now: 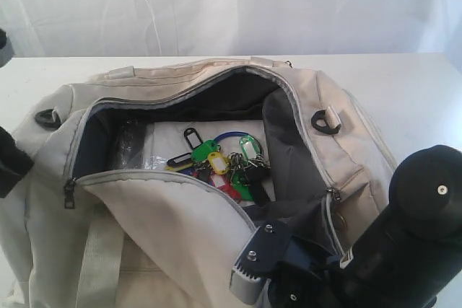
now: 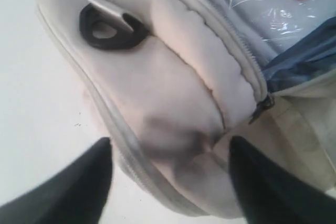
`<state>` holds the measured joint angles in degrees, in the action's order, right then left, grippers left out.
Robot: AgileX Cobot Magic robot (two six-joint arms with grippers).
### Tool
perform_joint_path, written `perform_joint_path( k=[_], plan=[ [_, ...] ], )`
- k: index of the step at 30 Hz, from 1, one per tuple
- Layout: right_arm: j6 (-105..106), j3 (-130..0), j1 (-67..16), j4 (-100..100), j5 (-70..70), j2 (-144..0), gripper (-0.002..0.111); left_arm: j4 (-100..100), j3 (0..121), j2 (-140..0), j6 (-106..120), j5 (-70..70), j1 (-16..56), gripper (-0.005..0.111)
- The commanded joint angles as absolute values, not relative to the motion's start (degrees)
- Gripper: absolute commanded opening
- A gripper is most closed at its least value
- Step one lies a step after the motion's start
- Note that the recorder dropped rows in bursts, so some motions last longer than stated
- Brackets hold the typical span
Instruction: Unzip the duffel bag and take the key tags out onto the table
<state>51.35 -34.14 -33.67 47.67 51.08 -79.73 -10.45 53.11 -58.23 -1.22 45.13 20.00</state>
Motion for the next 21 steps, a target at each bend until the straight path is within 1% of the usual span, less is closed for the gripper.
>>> perform_joint_path(
  k=[1, 5, 8, 14, 16, 17, 18, 19, 21],
  plan=[
    [51.09, -33.92, -33.8, 47.95, 50.67, -79.77, 0.059, -12.11, 55.46, -57.65, -6.52, 47.63, 20.14, 0.086],
    [51.09, -33.92, -33.8, 47.95, 50.55, -79.77, 0.059, -10.09, 60.96, -57.1, -9.25, 45.68, 20.14, 0.082],
    [51.09, -33.92, -33.8, 47.95, 50.55, -79.77, 0.059, -4.12, 62.92, -57.79, -8.12, 41.6, 20.14, 0.078],
    [51.09, -33.92, -33.8, 47.95, 50.32, -79.77, 0.059, 8.4, 63.03, -66.7, -0.56, 38.54, 20.14, 0.075],
    [51.09, -33.92, -33.8, 47.95, 50.22, -79.77, 0.059, 15.11, 63.29, -71.37, 3.7, 36.75, 20.14, 0.067],
    [51.09, -33.92, -33.8, 47.95, 50.11, -79.77, 0.059, 17.52, 64.0, -74.18, 6.69, 37.17, 20.14, 0.053],
    [51.09, -33.92, -33.8, 47.95, 50.11, -79.77, 0.059, 18.57, 64.52, -75.21, 7.93, 37.55, 20.14, 0.043],
    [51.09, -33.92, -33.8, 47.95, 50.01, -79.77, 0.059, 20.49, 65.35, -76.3, 10.76, 37.7, 20.14, 0.023],
    [51.09, -33.92, -33.8, 47.95, 50.01, -79.77, 0.059, 23.15, 66.93, -76.89, 17.12, 36.93, 21.71, 0.0]
  ],
)
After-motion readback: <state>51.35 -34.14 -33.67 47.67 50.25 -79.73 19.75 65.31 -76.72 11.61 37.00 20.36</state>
